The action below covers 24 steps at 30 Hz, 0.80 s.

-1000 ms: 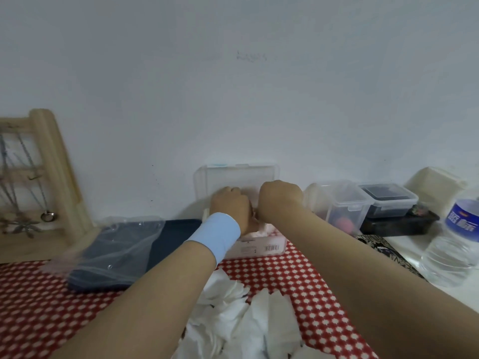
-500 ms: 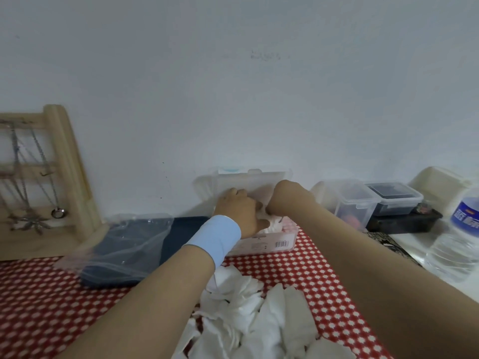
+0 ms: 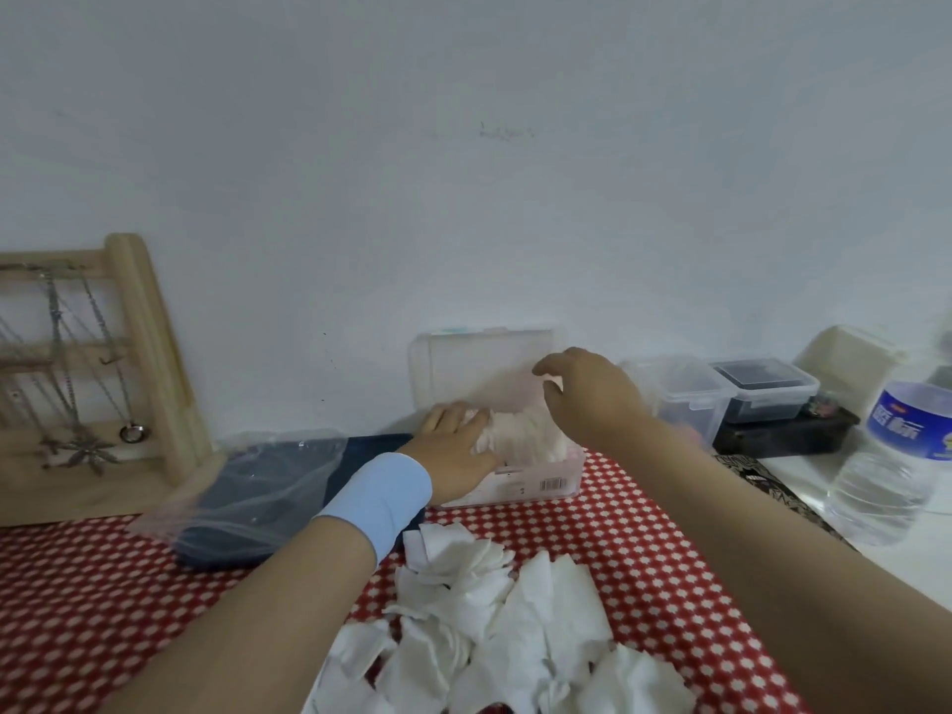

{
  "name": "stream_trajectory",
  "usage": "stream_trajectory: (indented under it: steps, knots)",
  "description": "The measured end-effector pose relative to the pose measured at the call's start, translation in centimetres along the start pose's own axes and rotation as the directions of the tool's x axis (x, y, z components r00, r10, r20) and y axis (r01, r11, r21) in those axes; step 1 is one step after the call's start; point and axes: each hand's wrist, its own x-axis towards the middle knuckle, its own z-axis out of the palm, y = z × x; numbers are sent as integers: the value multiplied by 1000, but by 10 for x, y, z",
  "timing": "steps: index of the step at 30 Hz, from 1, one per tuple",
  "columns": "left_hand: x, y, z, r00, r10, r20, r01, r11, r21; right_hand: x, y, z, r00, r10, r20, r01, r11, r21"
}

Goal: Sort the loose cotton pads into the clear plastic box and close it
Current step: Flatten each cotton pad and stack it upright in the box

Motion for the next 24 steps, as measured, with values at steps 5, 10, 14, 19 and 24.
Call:
stream_trajectory:
  steps: [5,10,14,19,24]
  knots:
    - [-11,1,2,999,-43,18,41,993,109,-19,0,25,979,-78,187,81,997,-7]
    - [-4,5,5,1000,-16,-20,19,985,169,-39,-8,41,923,-135,361,153,988,-20]
    - [0,7,4,1000,-3,-16,4,993,118,-32,-7,38,935,-86,343,94,996,-6]
    - [-8,-2,-2,996,40,-86,-35,998,60,-36,-7,38,919,-112,379,128,992,-15]
    - [-40,1,-19,940,97,-326,-148,980,-135,-47,-24,1,986,-129,106,116,987,115]
